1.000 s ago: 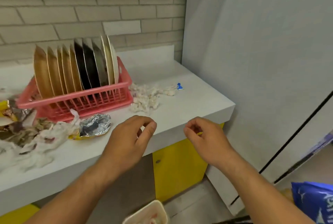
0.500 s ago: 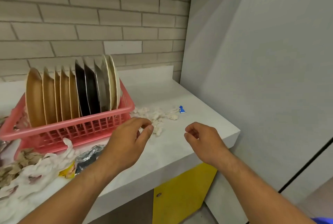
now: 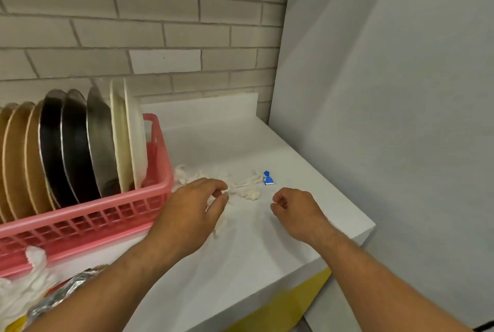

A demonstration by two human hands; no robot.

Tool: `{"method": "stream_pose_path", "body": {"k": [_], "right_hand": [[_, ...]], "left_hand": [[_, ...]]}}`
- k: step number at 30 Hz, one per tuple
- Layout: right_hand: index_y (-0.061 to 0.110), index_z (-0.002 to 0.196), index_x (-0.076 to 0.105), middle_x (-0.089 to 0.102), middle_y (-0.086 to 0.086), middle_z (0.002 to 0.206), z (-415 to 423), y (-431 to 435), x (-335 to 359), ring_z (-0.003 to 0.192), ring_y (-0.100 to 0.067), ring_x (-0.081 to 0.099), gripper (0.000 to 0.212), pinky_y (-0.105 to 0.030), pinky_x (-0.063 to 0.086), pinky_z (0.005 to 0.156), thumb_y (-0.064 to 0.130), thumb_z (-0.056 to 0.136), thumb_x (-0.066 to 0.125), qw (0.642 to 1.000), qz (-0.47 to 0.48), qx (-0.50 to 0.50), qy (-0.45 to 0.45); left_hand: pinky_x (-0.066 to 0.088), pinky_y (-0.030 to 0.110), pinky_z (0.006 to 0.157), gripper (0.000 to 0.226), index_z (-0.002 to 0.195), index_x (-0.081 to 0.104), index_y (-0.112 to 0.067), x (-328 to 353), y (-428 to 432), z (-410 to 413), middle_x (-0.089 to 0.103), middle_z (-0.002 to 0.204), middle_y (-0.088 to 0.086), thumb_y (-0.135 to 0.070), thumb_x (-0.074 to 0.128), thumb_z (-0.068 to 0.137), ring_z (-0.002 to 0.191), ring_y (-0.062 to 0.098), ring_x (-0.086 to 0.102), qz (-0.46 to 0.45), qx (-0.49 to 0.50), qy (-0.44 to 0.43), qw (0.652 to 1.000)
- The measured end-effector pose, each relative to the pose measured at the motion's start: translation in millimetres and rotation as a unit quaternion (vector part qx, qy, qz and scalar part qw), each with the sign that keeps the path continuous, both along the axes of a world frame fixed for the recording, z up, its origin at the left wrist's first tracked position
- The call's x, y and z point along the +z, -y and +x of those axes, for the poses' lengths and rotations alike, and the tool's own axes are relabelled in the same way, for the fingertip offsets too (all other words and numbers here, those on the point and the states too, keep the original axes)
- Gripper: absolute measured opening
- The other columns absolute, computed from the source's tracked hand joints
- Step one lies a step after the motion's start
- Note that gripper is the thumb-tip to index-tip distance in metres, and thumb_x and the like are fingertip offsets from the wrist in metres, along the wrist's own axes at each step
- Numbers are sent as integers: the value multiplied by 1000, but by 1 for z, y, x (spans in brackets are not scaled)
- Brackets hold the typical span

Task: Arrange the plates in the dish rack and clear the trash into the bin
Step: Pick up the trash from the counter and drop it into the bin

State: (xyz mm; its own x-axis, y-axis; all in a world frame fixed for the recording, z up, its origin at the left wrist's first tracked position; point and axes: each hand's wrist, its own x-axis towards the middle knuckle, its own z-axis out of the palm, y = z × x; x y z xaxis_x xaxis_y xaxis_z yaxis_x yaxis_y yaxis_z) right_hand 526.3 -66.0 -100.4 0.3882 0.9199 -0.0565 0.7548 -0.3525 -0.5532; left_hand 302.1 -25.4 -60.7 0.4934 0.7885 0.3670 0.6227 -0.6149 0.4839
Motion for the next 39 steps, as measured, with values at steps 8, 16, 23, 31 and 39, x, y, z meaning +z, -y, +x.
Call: {"method": "stream_pose_path", "body": {"k": [8, 16, 23, 31, 39], "right_hand": [[18, 127, 52, 55, -3, 122, 49, -87, -14, 107, -21, 56, 35, -27, 45, 83, 31, 94, 54, 996, -5, 69, 51], [11, 104, 57, 55, -6, 104, 68, -121, -40, 96, -27, 56, 20, -34, 47, 81, 13, 96, 39, 980, -58, 142, 128], [16, 119, 55, 55, -2, 112, 100, -115, -15, 96, -22, 58, 41, -29, 50, 80, -1, 86, 37, 994, -7, 104, -13], [19, 102, 57, 55, 7, 75, 89, -98, -11, 66, -13, 51, 23, -26, 44, 60, 19, 98, 35, 988, 22, 138, -71], [37, 117, 49, 53, 11, 81, 45, -89, -17, 81, -17, 55, 47, -29, 44, 71, 67, 82, 54, 972, -57, 230, 13]], "left_hand": [[40, 25, 89, 29, 123, 56, -29, -22, -76, 83, 60, 115, -13, -35, 44, 97, 108, 11, 47, -18, 29, -108, 994], [39, 29, 94, 33, 127, 52, -27, -42, -114, 112, 57, 122, -9, -34, 44, 96, 114, 15, 47, -55, 65, -181, 980], [42, 30, 92, 34, 127, 51, -32, -43, -119, 116, 56, 119, -9, -41, 44, 95, 113, 15, 49, -116, 43, -222, 967], [50, 36, 78, 20, 96, 66, -20, -54, -133, 142, 61, 96, -1, -26, 48, 92, 89, 23, 58, -126, -4, -314, 941], [58, 34, 67, 41, 126, 51, -35, 6, -150, 127, 61, 97, -1, -9, 40, 97, 71, 16, 61, -129, 39, -61, 989]]}}
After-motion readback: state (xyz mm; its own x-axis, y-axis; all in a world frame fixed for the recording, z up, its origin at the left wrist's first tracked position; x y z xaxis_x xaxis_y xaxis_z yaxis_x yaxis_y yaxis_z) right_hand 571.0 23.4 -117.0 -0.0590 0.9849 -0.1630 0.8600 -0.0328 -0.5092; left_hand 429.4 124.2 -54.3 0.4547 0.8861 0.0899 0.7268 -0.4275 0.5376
